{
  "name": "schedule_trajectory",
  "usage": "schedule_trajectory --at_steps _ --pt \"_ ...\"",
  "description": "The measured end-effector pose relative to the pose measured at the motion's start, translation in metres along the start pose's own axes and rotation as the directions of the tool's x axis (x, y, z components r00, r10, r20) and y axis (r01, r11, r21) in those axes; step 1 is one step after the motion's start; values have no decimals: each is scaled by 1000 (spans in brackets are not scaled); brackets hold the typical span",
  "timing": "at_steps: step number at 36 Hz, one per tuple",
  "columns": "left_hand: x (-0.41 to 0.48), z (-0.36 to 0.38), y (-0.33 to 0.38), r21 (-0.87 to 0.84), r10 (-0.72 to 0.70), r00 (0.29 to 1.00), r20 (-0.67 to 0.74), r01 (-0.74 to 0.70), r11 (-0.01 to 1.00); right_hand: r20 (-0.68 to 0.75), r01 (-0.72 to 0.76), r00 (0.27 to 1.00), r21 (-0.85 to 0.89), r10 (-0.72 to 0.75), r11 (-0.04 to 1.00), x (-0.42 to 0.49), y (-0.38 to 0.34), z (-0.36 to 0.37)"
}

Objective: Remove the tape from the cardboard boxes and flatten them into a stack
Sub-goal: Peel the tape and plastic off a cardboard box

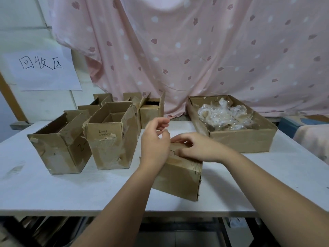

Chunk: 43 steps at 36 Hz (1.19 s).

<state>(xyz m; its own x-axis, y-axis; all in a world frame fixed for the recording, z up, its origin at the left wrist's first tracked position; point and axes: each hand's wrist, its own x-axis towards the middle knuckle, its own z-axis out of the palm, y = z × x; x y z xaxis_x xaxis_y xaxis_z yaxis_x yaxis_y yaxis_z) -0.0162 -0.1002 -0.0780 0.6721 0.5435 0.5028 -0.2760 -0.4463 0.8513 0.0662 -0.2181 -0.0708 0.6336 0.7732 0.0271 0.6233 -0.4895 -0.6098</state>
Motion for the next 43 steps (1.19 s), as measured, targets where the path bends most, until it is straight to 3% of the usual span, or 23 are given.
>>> schedule_trajectory --at_steps 6,9,12,15,21,26,31,38,43 --pt "-10 0 7 -12 71 990 -120 -73 997 -15 -23 1000 18 24 1000 -19 -5 5" --pt "-20 -1 2 239 219 956 -195 -170 956 -117 -67 991 8 67 998 -20 -4 7" --pt "-31 -2 -10 516 262 959 -109 -170 839 -215 -125 969 2 123 992 -20 -7 11" --pt "-39 -9 -13 644 74 996 47 -87 760 -245 -162 957 -4 156 987 -20 -10 13" --pt "-48 -17 8 683 -109 971 215 -70 727 -253 -176 958 -141 136 974 -20 -14 20" --pt "-56 -22 10 685 -241 897 372 -90 723 -283 -216 941 -71 189 974 -20 -19 18" --pt "-57 -28 14 580 -156 922 355 -87 810 -272 -187 947 -42 169 981 -24 -19 20" --pt "-56 -36 17 545 -115 930 348 -101 833 -173 42 984 34 -36 999 -28 -10 31" --pt "-53 -39 16 651 2 927 376 -266 711 -199 151 973 182 -114 972 -35 -6 40"
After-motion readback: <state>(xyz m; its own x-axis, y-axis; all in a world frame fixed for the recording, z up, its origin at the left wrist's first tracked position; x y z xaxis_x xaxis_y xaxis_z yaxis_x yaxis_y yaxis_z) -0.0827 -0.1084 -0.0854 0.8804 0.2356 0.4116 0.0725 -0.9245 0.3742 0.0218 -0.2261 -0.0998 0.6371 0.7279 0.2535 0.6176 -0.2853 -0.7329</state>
